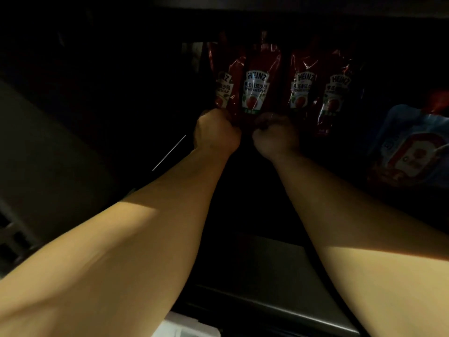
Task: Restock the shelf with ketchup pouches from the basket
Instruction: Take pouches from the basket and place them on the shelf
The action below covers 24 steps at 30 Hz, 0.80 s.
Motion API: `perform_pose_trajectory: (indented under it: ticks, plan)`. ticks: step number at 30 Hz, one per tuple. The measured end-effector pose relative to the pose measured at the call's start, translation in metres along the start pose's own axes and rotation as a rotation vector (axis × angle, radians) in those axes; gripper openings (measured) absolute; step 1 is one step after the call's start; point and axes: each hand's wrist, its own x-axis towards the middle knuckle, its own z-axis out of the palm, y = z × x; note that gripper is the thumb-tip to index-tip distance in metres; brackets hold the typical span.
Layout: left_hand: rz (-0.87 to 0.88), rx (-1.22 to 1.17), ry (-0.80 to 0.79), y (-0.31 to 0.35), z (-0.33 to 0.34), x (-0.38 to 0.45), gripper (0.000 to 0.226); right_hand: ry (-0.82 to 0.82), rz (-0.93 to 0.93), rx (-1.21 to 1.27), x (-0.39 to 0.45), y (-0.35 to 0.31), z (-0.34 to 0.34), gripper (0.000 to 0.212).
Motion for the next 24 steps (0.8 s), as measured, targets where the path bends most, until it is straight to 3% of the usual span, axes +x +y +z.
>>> perform_pose_trajectory:
  ticks: [3,8,15,20,24]
  plan:
    - [-0.006,-0.007,-0.011,0.001,-0.003,-0.001,0.025,0.000,0.016,0.025,-0.002,0.000,-0.002,0.026]
    - [0.002,-0.020,0.023,-0.001,-0.004,-0.004,0.022,0.144,0.082,0.093,-0.003,0.003,-0.007,0.023]
    - [-0.007,-0.011,0.042,0.000,-0.002,0.003,0.021,0.134,0.162,0.121,0.003,0.002,-0.007,0.025]
    - [-0.047,-0.084,0.072,-0.003,0.002,0.009,0.018,0.395,0.296,0.122,-0.001,0.004,-0.019,0.029]
    - [-0.070,-0.155,0.077,-0.001,0.002,0.011,0.018,0.559,0.450,0.280,-0.013,0.008,-0.033,0.034]
